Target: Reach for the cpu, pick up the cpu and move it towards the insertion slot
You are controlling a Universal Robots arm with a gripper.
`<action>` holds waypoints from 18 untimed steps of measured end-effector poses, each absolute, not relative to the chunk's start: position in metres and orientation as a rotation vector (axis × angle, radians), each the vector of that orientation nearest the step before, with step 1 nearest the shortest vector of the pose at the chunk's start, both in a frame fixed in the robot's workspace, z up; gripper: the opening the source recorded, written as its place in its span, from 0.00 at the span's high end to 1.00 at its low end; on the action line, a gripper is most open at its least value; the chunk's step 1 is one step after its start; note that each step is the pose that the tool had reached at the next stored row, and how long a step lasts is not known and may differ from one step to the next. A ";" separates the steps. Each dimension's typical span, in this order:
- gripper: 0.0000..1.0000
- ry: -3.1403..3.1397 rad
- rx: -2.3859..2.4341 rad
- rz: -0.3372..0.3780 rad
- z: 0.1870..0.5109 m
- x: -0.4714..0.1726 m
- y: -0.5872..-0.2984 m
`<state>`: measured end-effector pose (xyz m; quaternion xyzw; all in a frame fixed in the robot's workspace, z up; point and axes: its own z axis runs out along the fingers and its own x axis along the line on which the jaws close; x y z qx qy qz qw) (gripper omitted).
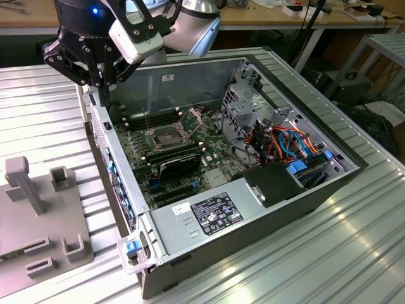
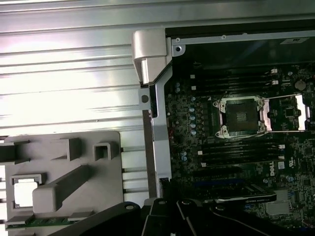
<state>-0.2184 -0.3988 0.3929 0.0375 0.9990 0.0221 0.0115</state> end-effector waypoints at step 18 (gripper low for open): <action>0.89 3.116 0.117 0.069 0.393 -0.232 -0.399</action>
